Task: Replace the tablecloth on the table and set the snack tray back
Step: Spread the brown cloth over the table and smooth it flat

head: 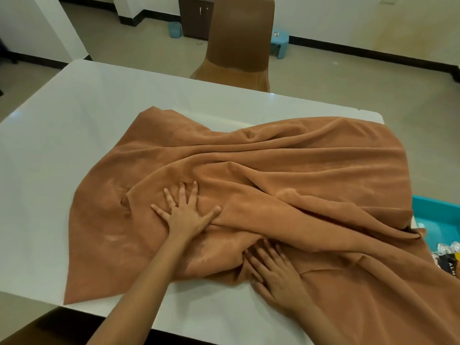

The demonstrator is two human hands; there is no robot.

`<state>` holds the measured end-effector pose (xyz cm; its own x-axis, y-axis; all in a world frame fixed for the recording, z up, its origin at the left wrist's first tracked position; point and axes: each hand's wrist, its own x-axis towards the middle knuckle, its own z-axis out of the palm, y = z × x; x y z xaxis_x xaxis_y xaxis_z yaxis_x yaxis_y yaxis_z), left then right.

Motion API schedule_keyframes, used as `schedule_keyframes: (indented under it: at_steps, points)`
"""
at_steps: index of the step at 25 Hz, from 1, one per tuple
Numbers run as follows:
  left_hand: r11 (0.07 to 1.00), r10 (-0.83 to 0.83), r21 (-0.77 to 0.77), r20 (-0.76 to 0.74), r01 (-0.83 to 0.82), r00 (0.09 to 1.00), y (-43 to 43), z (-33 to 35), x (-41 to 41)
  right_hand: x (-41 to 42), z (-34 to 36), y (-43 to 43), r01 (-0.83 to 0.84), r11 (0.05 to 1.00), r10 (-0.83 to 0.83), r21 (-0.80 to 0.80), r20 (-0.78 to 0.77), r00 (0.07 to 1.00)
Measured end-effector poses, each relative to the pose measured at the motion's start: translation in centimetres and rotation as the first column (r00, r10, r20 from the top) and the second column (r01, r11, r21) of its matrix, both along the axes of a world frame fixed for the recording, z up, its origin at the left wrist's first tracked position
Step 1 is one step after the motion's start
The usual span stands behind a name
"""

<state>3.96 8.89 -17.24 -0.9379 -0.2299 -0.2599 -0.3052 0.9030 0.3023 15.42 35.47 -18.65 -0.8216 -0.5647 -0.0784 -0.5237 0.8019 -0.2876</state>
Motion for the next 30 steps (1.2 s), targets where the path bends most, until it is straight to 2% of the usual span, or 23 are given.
schedule_keyframes:
  at_steps: [3,4,6,8,10,11,12,13,14,15,16,17,18,19,22,26,28,30]
  points:
    - [0.994,-0.071,-0.081,0.007,0.072,0.997,-2.2,-0.3,-3.3,1.2,0.5,-1.1,-0.082,0.992,0.092,-0.1,0.101,0.991]
    - [0.992,-0.096,-0.077,0.025,0.098,0.995,-2.8,-0.1,-4.7,1.7,0.9,-1.7,-0.152,0.984,0.166,-0.091,0.172,0.971]
    - [0.987,-0.148,-0.046,0.083,0.152,0.986,-3.7,-0.1,-6.6,2.9,3.2,-3.2,-0.179,0.977,0.21,-0.114,0.42,0.883]
    - [0.981,-0.189,-0.02,0.112,0.193,0.975,-4.0,-0.3,-6.8,2.6,6.2,-3.6,-0.101,0.96,0.233,-0.261,0.546,0.805]
    - [0.983,-0.168,-0.063,0.06,0.172,0.984,-3.8,-0.5,-5.5,0.5,8.8,-3.2,0.048,0.918,0.207,-0.394,0.578,0.789]
    - [0.986,-0.122,-0.118,-0.004,0.121,0.993,-3.6,-0.6,-4.3,-1.3,9.1,-2.5,0.116,0.88,0.138,-0.461,0.483,0.865]
    - [0.986,-0.047,-0.163,-0.061,0.036,0.997,-3.5,-0.7,-2.9,-3.7,8.4,-1.4,0.176,0.857,-0.021,-0.485,0.309,0.951]
    - [0.983,0.04,-0.175,-0.087,-0.055,0.995,-3.6,-0.8,-1.5,-6.4,7.5,-0.3,0.255,0.878,-0.224,-0.404,0.123,0.967]
    - [0.978,0.117,-0.163,-0.074,-0.127,0.99,-3.8,-1.0,0.0,-8.9,6.4,0.9,0.402,0.889,-0.404,-0.22,0.036,0.914]
    - [0.973,0.168,-0.152,-0.042,-0.172,0.985,-4.2,-1.3,1.2,-11.0,4.8,2.1,0.56,0.828,-0.561,0.034,0.053,0.826]
    - [0.969,0.19,-0.159,-0.013,-0.189,0.982,-4.5,-1.5,2.0,-12.3,3.5,2.9,0.65,0.723,-0.685,0.234,0.119,0.718]
    - [0.966,0.194,-0.173,-0.002,-0.191,0.981,-4.6,-1.7,2.3,-13.1,2.4,3.6,0.694,0.641,-0.764,0.328,0.178,0.621]
    - [0.965,0.191,-0.185,-0.002,-0.188,0.982,-4.6,-1.9,2.1,-13.8,1.7,4.0,0.722,0.597,-0.8,0.351,0.197,0.566]
    - [0.964,0.189,-0.189,-0.009,-0.187,0.982,-4.7,-2.0,1.2,-14.5,1.2,4.2,0.738,0.587,-0.808,0.333,0.189,0.558]
    - [0.968,0.161,-0.191,-0.029,-0.164,0.987,-5.3,-1.9,-3.1,-18.9,1.2,3.8,0.762,0.586,-0.808,0.276,0.134,0.573]
    - [0.977,0.106,-0.181,-0.055,-0.115,0.993,-6.3,-1.1,-9.4,-27.3,2.6,3.9,0.745,0.611,-0.79,0.266,0.154,0.593]
    - [0.994,0.015,-0.105,-0.052,-0.021,0.999,-7.2,-0.7,-13.5,-31.7,3.5,4.1,0.734,0.624,-0.781,0.268,0.18,0.599]
    - [0.998,-0.013,0.059,-0.09,0.019,0.996,-9.0,-0.3,-16.4,-33.5,3.9,3.0,0.736,0.647,-0.76,0.201,0.093,0.643]
